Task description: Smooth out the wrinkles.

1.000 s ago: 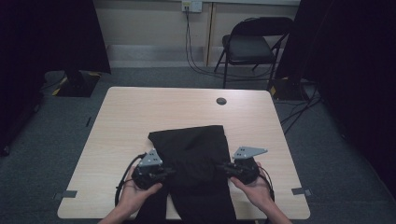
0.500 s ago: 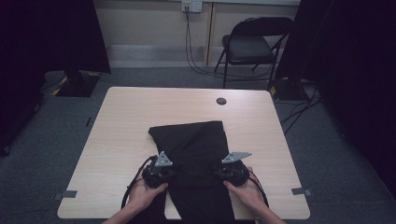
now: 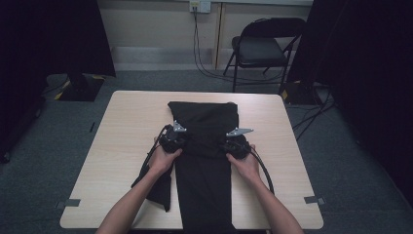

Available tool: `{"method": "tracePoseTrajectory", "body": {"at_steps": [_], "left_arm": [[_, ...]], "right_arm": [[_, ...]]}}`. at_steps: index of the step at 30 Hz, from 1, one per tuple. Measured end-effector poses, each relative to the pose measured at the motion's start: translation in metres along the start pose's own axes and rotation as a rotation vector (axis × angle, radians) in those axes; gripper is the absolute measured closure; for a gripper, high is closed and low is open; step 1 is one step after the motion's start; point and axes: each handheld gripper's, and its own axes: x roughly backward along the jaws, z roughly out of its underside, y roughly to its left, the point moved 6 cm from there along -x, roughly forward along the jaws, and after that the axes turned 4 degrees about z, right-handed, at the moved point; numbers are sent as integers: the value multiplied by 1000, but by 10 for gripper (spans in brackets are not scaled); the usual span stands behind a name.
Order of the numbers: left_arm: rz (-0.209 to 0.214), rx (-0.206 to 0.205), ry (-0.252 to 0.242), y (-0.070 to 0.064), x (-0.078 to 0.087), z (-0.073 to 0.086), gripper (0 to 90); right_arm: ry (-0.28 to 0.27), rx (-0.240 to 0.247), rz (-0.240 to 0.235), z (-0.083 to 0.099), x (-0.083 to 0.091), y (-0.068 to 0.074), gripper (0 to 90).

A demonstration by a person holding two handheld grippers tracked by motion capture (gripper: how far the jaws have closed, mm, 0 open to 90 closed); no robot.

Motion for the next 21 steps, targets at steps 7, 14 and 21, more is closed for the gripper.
{"method": "tracePoseTrajectory", "body": {"at_steps": [7,14,21], "left_arm": [[12,95,-68,13,-12,-9,859],[65,75,-76,9,15,-6,580],[108,104,-134,7,72,12,378]], "right_arm": [[-8,-48,57,-17,-19,-23,866],[-14,-77,25,-16,-17,-25,747],[-35,-88,14,-21,3,-23,479]]}}
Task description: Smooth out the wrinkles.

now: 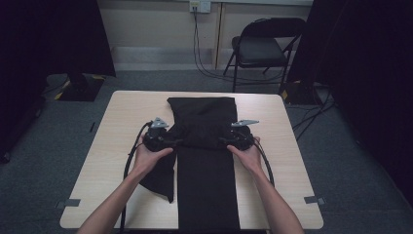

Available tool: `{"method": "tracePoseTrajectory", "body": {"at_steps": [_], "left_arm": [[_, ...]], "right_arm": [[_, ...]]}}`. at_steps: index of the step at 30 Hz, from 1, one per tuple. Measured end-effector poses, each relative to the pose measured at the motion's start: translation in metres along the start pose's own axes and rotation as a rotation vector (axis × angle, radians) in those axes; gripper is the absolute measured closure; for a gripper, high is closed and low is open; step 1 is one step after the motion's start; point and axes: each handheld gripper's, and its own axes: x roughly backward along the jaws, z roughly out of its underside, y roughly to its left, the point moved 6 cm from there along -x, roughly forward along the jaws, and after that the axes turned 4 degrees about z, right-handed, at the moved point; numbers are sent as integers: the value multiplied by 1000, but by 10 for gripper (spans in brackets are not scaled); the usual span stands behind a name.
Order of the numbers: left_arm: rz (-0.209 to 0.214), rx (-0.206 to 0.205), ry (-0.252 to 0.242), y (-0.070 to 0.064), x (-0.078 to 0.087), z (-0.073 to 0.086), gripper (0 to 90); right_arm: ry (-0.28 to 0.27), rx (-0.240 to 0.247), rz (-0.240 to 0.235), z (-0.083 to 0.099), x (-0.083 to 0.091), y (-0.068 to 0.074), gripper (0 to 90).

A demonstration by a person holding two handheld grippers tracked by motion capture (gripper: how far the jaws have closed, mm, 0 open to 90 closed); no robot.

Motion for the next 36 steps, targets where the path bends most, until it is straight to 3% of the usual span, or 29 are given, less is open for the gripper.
{"method": "tracePoseTrajectory", "body": {"at_steps": [3,5,7,9,11,12,14,17,18,19,20,21,23,24,27,30,31,36], "left_arm": [[-28,-26,36,-5,18,20,336],[-17,-11,58,-13,25,35,305],[-10,-28,76,-21,29,47,301],[22,-14,93,-28,28,56,296],[-2,-38,130,-30,22,63,293],[15,-37,133,-30,19,65,283],[-6,-19,172,-27,13,71,297],[-51,-59,171,-25,10,72,330],[-57,-52,166,-26,10,72,376],[-55,-52,158,-26,10,71,448],[-54,-76,162,-25,11,70,619],[-44,-71,155,-26,10,70,738],[-26,-70,170,-25,11,69,845],[-20,-69,168,-23,12,67,853],[34,4,67,-25,23,49,857],[71,8,-7,-34,33,25,856],[89,30,-27,-35,33,18,855],[126,49,-68,-46,23,-12,854]], "right_arm": [[-39,11,0,-5,21,3,450],[-59,20,0,-5,33,4,453],[-63,25,-11,-1,42,8,453],[-57,39,-25,7,47,15,457],[-52,47,-41,15,49,22,457],[-54,42,-55,19,50,25,457],[-46,53,-71,26,50,30,456],[-29,56,-89,32,47,34,456],[-20,64,-98,34,45,36,456],[-7,74,-105,37,43,39,455],[8,91,-110,40,40,43,454],[22,106,-112,42,38,47,451],[32,130,-114,44,36,52,452],[32,135,-117,43,35,54,452],[30,136,-129,42,35,58,452],[49,140,-137,45,29,59,451],[56,135,-139,46,27,59,452],[62,129,-144,46,19,65,455]]}}
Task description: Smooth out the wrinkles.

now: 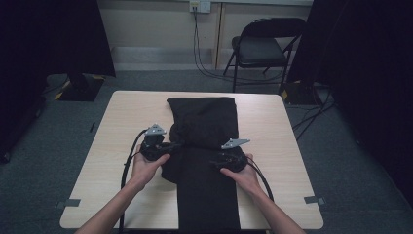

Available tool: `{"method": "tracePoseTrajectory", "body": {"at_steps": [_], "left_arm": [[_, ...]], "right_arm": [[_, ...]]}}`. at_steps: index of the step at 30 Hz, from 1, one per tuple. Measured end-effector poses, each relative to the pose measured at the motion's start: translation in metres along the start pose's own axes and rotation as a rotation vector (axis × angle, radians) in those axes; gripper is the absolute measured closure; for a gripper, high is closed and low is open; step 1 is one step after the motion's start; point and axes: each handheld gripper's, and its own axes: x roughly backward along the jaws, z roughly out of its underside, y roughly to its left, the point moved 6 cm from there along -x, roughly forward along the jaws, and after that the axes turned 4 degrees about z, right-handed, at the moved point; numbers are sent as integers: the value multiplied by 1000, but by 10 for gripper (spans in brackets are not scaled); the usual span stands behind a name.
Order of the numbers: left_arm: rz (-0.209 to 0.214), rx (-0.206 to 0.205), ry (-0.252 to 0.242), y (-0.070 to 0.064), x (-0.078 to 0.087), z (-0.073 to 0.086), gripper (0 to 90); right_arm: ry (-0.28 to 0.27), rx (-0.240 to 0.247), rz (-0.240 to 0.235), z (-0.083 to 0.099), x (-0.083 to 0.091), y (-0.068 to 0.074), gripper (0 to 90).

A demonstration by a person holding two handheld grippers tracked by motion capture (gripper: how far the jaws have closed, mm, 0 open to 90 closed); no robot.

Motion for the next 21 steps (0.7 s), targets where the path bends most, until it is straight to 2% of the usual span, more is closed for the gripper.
{"method": "tracePoseTrajectory", "body": {"at_steps": [2,4,6,8,9,10,11,13,15,17,18,19,21], "left_arm": [[20,1,-20,-7,-6,-12,853],[44,14,-27,-15,-13,-22,850],[56,3,-47,-23,-18,-32,851],[65,-22,-37,-28,-27,-34,849],[69,-22,-23,-32,-35,-28,848],[69,-22,-23,-32,-35,-28,844],[68,-27,6,-33,-46,-12,842],[51,-41,44,-33,-56,5,833],[48,-61,91,-32,-63,20,787],[31,-85,159,-31,-68,35,707],[20,-89,188,-30,-69,42,625],[13,-104,196,-29,-68,45,549],[28,-115,180,-27,-62,43,486]], "right_arm": [[-7,23,19,-1,-2,2,454],[-13,19,18,-1,-3,2,458],[-20,31,23,0,-3,2,457],[-21,35,25,0,-3,2,455],[-22,32,22,0,-3,2,455],[-22,32,22,0,-3,2,455],[-19,27,21,0,-2,1,456],[-19,24,18,0,-1,0,460],[-25,25,36,0,0,-4,462],[-38,10,42,-2,3,-7,461],[-45,8,47,-3,5,-9,461],[-57,3,58,-5,8,-11,462],[-71,-2,64,-9,12,-15,461]]}}
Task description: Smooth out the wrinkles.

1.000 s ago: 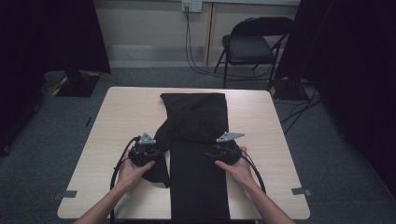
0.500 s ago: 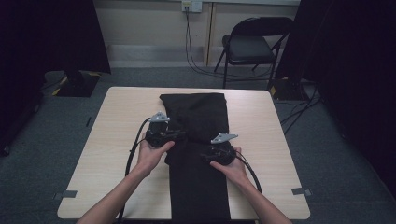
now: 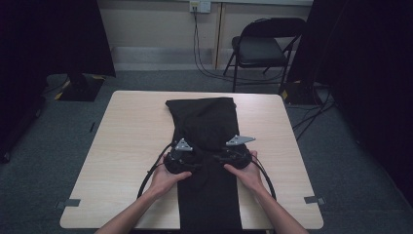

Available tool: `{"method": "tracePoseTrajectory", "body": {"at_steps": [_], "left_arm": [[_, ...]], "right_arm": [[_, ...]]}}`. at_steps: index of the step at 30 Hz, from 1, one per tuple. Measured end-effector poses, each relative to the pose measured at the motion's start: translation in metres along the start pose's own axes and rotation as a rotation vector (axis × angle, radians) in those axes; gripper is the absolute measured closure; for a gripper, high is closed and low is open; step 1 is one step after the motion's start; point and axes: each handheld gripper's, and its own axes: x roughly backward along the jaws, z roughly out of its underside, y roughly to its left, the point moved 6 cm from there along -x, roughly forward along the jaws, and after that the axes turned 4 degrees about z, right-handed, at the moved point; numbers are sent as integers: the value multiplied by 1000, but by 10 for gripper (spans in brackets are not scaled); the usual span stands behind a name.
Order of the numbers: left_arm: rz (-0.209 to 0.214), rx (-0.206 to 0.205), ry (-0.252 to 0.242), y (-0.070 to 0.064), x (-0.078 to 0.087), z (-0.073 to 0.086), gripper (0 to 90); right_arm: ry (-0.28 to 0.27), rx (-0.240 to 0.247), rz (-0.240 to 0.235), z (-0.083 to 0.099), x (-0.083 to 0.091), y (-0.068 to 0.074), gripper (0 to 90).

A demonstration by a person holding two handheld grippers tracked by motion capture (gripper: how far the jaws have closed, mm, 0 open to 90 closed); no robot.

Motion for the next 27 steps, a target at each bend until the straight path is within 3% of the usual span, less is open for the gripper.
{"method": "tracePoseTrajectory", "body": {"at_steps": [3,4,6,9,11,14,18,20,22,25,27], "left_arm": [[-8,27,-80,10,18,-11,461],[-6,29,-87,14,25,-16,463],[-49,39,-133,25,38,-27,492],[-86,20,-152,40,44,-42,547],[-94,47,-185,52,45,-52,571],[-112,50,-162,72,30,-59,570],[-132,109,-125,90,9,-54,492],[-119,121,-113,91,2,-51,437],[-144,115,-75,95,-7,-46,442],[-142,146,-79,99,-15,-43,462],[-179,107,-41,101,-19,-40,464]], "right_arm": [[-40,-16,31,-11,8,-11,458],[-50,-24,40,-15,11,-16,457],[-75,-31,63,-23,16,-26,454],[-83,-39,92,-34,15,-41,447],[-80,-48,99,-38,10,-50,433],[-72,-58,123,-42,0,-60,405],[-65,-84,120,-46,-14,-67,381],[-60,-88,119,-44,-21,-71,368],[-33,-93,124,-38,-28,-74,364],[-5,-116,106,-28,-39,-79,359],[-9,-118,92,-27,-44,-76,362]]}}
